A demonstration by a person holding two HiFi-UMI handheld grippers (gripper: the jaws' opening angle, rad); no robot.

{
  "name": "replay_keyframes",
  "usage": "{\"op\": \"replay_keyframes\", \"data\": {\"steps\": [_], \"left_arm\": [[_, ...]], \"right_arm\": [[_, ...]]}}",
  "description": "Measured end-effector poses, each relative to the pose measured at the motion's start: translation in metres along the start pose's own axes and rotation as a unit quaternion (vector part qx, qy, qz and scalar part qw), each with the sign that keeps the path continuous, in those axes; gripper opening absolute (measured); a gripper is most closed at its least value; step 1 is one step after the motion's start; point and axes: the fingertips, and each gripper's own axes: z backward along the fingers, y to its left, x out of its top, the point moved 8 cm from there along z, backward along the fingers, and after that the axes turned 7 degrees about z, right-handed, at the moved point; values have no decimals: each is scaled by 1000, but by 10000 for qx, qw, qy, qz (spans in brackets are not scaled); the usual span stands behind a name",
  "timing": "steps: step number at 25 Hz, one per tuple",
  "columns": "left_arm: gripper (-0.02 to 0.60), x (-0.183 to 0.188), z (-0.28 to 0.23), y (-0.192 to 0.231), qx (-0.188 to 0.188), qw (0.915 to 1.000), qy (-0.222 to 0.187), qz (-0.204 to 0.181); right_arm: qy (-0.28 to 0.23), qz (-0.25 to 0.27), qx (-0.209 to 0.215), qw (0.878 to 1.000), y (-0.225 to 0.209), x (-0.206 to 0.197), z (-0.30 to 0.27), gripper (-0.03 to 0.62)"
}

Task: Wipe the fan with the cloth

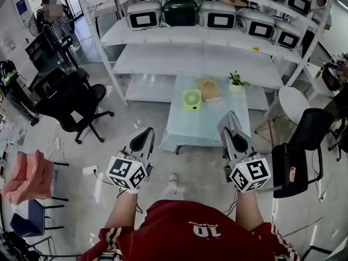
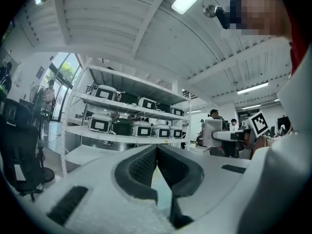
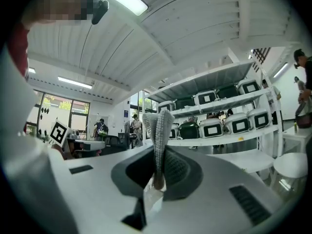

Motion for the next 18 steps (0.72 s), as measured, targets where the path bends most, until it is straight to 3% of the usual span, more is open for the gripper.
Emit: {"op": "replay_keyframes", "data": {"steps": [5, 11, 18], "left_arm": [[5, 0, -32, 39, -70, 9998, -151, 146], [5, -7, -75, 94, -218, 9990, -3, 402], [5, 4, -128, 143, -464, 9980, -42, 438]], "right_arm": [[184, 272, 14, 9995, -8, -2, -51, 23], [356, 411, 106, 9985, -13, -8, -126, 23], [456, 400, 117, 9981, -16, -15, -196, 23]]}}
